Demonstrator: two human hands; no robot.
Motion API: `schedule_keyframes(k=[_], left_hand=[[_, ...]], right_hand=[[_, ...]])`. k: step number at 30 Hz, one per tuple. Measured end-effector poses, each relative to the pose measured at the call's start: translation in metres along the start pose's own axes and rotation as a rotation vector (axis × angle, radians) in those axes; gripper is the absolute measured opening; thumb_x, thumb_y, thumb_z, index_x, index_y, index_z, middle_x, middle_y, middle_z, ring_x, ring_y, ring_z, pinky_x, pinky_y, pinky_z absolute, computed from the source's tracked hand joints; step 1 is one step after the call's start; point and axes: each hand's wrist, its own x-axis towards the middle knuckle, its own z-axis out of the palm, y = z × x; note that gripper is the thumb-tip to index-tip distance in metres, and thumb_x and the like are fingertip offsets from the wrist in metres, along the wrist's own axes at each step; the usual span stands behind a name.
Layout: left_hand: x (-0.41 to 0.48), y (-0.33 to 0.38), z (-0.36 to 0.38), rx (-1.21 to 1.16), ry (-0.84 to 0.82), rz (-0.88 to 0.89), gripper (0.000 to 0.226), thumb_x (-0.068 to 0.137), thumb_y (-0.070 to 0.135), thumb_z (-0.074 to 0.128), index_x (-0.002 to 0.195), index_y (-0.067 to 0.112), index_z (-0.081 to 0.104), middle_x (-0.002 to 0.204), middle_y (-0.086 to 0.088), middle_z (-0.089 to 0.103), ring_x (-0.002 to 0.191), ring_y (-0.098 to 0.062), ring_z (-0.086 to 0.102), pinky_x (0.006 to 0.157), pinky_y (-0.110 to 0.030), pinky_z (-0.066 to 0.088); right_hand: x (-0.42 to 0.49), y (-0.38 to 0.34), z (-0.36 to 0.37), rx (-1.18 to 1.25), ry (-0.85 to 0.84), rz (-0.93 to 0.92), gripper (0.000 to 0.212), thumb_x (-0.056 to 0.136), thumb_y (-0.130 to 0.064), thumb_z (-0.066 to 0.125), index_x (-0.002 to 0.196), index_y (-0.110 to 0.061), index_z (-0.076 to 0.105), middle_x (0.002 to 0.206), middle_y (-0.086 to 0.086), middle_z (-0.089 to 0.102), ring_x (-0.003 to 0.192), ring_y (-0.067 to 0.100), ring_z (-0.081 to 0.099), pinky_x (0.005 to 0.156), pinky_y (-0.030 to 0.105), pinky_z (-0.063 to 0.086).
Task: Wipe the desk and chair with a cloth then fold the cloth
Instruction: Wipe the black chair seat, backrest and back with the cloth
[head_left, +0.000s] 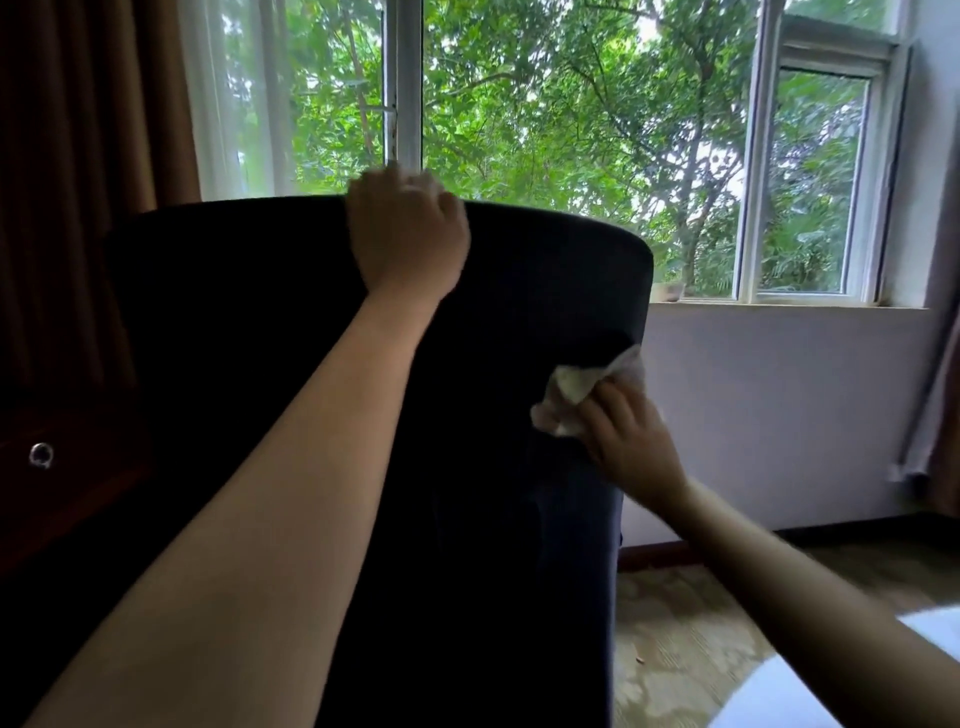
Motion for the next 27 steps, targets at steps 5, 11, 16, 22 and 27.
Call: schedule_keyframes(k=[5, 11, 16, 22, 27], left_hand=[[-0.008, 0.027, 0.015, -0.105, -0.165, 0.162, 0.04, 0.099, 0.043, 0.028, 0.122, 0.021, 0.052, 0.132, -0.003, 0.05, 0.132, -0.023, 0.033, 0.115, -0.043, 0.0], [-0.004, 0.029, 0.016, -0.127, -0.222, 0.126, 0.042, 0.097, 0.05, 0.032, 0.121, 0.022, 0.051, 0.133, 0.0, 0.046, 0.134, -0.021, 0.028, 0.115, -0.041, -0.004], [-0.004, 0.028, 0.018, -0.149, -0.199, 0.132, 0.039, 0.095, 0.05, 0.036, 0.117, 0.021, 0.051, 0.129, 0.001, 0.047, 0.133, -0.02, 0.028, 0.114, -0.04, -0.005], [-0.005, 0.026, 0.017, -0.197, -0.19, 0.138, 0.038, 0.095, 0.048, 0.038, 0.118, 0.021, 0.051, 0.129, 0.003, 0.047, 0.133, -0.019, 0.028, 0.114, -0.039, -0.006], [-0.006, 0.025, 0.017, -0.204, -0.161, 0.145, 0.038, 0.094, 0.048, 0.038, 0.119, 0.022, 0.051, 0.129, 0.005, 0.047, 0.133, -0.017, 0.028, 0.114, -0.038, -0.007]], right_hand=[[-0.105, -0.049, 0.01, 0.042, -0.146, -0.128, 0.025, 0.093, -0.02, 0.038, 0.114, -0.014, 0.05, 0.117, 0.011, 0.046, 0.105, 0.032, 0.048, 0.079, 0.041, 0.054], [-0.029, -0.02, 0.013, 0.039, 0.006, 0.064, 0.025, 0.099, -0.021, 0.034, 0.115, -0.009, 0.048, 0.115, 0.014, 0.043, 0.102, 0.036, 0.046, 0.07, 0.044, 0.057], [0.09, 0.025, 0.0, 0.007, 0.223, 0.165, 0.032, 0.092, -0.018, 0.048, 0.121, -0.007, 0.045, 0.12, 0.015, 0.039, 0.108, 0.038, 0.043, 0.08, 0.047, 0.05], [0.029, -0.013, 0.012, 0.115, 0.254, 0.376, 0.035, 0.1, -0.028, 0.03, 0.129, -0.01, 0.041, 0.117, 0.016, 0.038, 0.103, 0.036, 0.04, 0.092, 0.044, 0.035], [-0.118, -0.1, 0.032, 0.08, -0.103, 0.456, 0.041, 0.096, -0.026, 0.034, 0.135, -0.013, 0.039, 0.117, 0.021, 0.046, 0.106, 0.041, 0.042, 0.086, 0.057, 0.045]])
